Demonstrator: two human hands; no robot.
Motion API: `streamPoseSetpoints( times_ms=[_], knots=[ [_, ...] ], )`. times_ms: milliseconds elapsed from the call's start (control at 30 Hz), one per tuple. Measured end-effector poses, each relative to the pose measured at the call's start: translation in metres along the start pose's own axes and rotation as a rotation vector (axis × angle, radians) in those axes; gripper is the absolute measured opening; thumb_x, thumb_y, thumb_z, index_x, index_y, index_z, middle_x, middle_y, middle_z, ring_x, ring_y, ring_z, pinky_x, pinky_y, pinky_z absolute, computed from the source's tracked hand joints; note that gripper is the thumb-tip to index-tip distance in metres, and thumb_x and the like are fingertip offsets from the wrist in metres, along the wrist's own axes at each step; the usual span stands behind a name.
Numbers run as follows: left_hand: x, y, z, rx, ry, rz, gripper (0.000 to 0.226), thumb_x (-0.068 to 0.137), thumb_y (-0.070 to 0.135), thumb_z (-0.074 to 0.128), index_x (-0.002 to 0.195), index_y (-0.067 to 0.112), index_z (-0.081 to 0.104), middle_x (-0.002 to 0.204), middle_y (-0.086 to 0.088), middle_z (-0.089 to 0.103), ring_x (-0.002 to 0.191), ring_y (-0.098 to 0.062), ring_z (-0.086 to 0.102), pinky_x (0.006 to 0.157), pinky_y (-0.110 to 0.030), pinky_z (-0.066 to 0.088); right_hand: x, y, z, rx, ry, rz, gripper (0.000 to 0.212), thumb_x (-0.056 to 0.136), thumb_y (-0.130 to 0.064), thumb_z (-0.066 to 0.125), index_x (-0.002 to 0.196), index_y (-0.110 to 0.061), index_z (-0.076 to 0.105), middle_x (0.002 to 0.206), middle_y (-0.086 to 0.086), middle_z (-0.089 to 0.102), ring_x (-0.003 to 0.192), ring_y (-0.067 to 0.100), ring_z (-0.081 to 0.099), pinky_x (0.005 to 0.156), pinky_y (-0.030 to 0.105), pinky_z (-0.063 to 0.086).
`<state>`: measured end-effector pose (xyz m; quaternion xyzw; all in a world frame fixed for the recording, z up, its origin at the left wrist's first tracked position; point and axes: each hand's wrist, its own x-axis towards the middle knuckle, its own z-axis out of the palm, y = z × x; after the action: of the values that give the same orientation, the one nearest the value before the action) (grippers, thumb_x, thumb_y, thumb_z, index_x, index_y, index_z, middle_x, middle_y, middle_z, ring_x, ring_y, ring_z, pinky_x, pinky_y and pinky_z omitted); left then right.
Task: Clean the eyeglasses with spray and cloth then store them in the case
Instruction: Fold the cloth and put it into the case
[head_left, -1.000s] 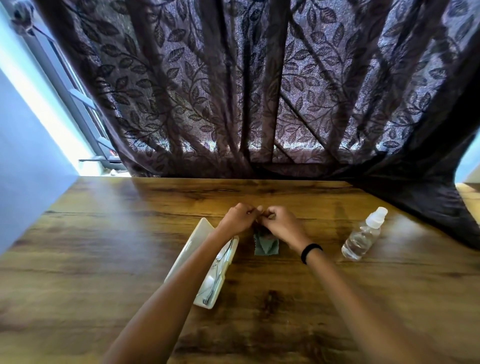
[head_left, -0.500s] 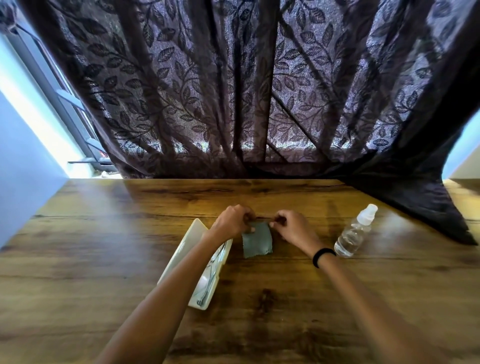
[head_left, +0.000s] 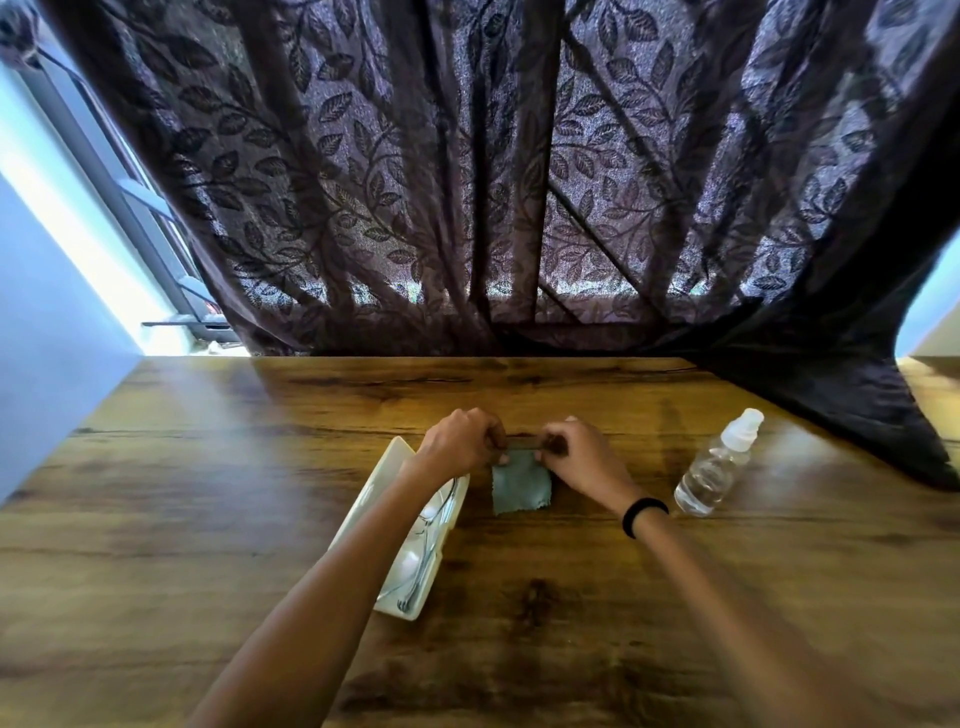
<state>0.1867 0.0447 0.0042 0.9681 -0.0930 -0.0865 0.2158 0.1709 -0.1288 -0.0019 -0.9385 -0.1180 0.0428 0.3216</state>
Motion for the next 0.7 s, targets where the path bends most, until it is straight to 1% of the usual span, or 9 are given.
streamPoseSetpoints(
  times_ms=[67, 133, 233, 300, 367, 433, 500, 567, 700],
  knots=[
    [0.0, -0.002, -0.001, 0.009, 0.0, -0.015, 0.021, 0.078, 0.029, 0.071, 0.094, 0.018, 0.064, 0.097, 0.0, 0.066, 0.082, -0.013, 0.059, 0.068, -0.025, 0.049, -0.001, 0.004, -0.003, 0.153, -0.002, 0.038, 0.002, 0.086, -0.016, 0.061, 0.088, -0.015, 0.062, 0.09, -0.001, 0.056, 0.083, 0.013, 0.057, 0.063, 0.02, 0.048],
    [0.001, -0.002, -0.001, 0.005, -0.004, -0.016, 0.019, 0.078, 0.028, 0.071, 0.092, 0.017, 0.064, 0.096, 0.0, 0.065, 0.083, -0.013, 0.058, 0.067, -0.025, 0.046, -0.002, 0.006, -0.006, 0.352, -0.014, 0.112, 0.001, 0.087, -0.013, 0.061, 0.087, -0.012, 0.061, 0.089, 0.004, 0.061, 0.077, 0.012, 0.06, 0.061, 0.018, 0.054],
    [0.003, 0.0, -0.001, -0.024, 0.014, 0.006, 0.016, 0.081, 0.026, 0.068, 0.094, 0.016, 0.065, 0.101, -0.002, 0.066, 0.085, -0.013, 0.057, 0.07, -0.027, 0.048, -0.002, 0.008, -0.008, 0.467, -0.003, 0.178, 0.001, 0.087, -0.009, 0.06, 0.087, -0.01, 0.061, 0.094, 0.009, 0.062, 0.084, 0.017, 0.062, 0.067, 0.024, 0.056],
    [0.004, 0.004, 0.002, -0.031, 0.039, 0.013, 0.019, 0.081, 0.026, 0.068, 0.098, 0.017, 0.064, 0.105, -0.003, 0.066, 0.09, -0.016, 0.06, 0.075, -0.03, 0.05, -0.001, 0.008, -0.007, 0.44, 0.008, 0.2, 0.003, 0.088, -0.009, 0.059, 0.087, -0.012, 0.06, 0.09, 0.004, 0.061, 0.079, 0.014, 0.062, 0.068, 0.025, 0.057],
    [0.006, 0.006, 0.004, -0.042, 0.047, 0.019, 0.03, 0.08, 0.027, 0.069, 0.108, 0.019, 0.06, 0.111, -0.004, 0.064, 0.099, -0.02, 0.06, 0.08, -0.032, 0.051, 0.002, 0.007, -0.006, 0.394, 0.011, 0.211, 0.004, 0.088, -0.015, 0.06, 0.091, -0.014, 0.058, 0.085, -0.001, 0.06, 0.072, 0.009, 0.062, 0.067, 0.027, 0.058],
    [0.008, 0.006, 0.006, -0.04, 0.035, 0.049, 0.037, 0.08, 0.03, 0.069, 0.113, 0.018, 0.057, 0.116, -0.006, 0.062, 0.106, -0.023, 0.057, 0.086, -0.035, 0.05, 0.004, 0.006, -0.005, 0.316, -0.017, 0.199, 0.013, 0.086, -0.02, 0.063, 0.096, -0.015, 0.055, 0.083, -0.005, 0.057, 0.073, 0.009, 0.061, 0.065, 0.025, 0.057],
    [0.009, 0.006, 0.007, 0.007, 0.01, 0.083, 0.038, 0.079, 0.033, 0.069, 0.112, 0.016, 0.057, 0.116, -0.008, 0.06, 0.107, -0.023, 0.054, 0.089, -0.037, 0.048, 0.006, 0.004, -0.004, 0.144, -0.036, 0.173, 0.02, 0.083, -0.02, 0.066, 0.099, -0.014, 0.056, 0.084, -0.004, 0.056, 0.08, 0.014, 0.06, 0.069, 0.03, 0.056],
    [0.009, 0.008, 0.008, 0.039, 0.005, 0.076, 0.034, 0.079, 0.03, 0.07, 0.107, 0.015, 0.059, 0.114, -0.008, 0.058, 0.104, -0.023, 0.053, 0.088, -0.035, 0.047, 0.007, 0.002, -0.004, 0.065, -0.03, 0.172, 0.019, 0.081, -0.018, 0.068, 0.096, -0.011, 0.059, 0.08, -0.003, 0.056, 0.08, 0.017, 0.06, 0.071, 0.033, 0.054],
    [0.008, 0.008, 0.005, 0.018, -0.002, 0.114, 0.02, 0.079, 0.023, 0.069, 0.096, 0.015, 0.06, 0.108, -0.006, 0.059, 0.1, -0.022, 0.054, 0.081, -0.031, 0.044, 0.003, 0.002, -0.004, 0.089, 0.006, 0.114, 0.011, 0.081, -0.015, 0.067, 0.09, -0.011, 0.062, 0.077, -0.008, 0.054, 0.076, 0.009, 0.053, 0.055, 0.015, 0.04]
  ],
)
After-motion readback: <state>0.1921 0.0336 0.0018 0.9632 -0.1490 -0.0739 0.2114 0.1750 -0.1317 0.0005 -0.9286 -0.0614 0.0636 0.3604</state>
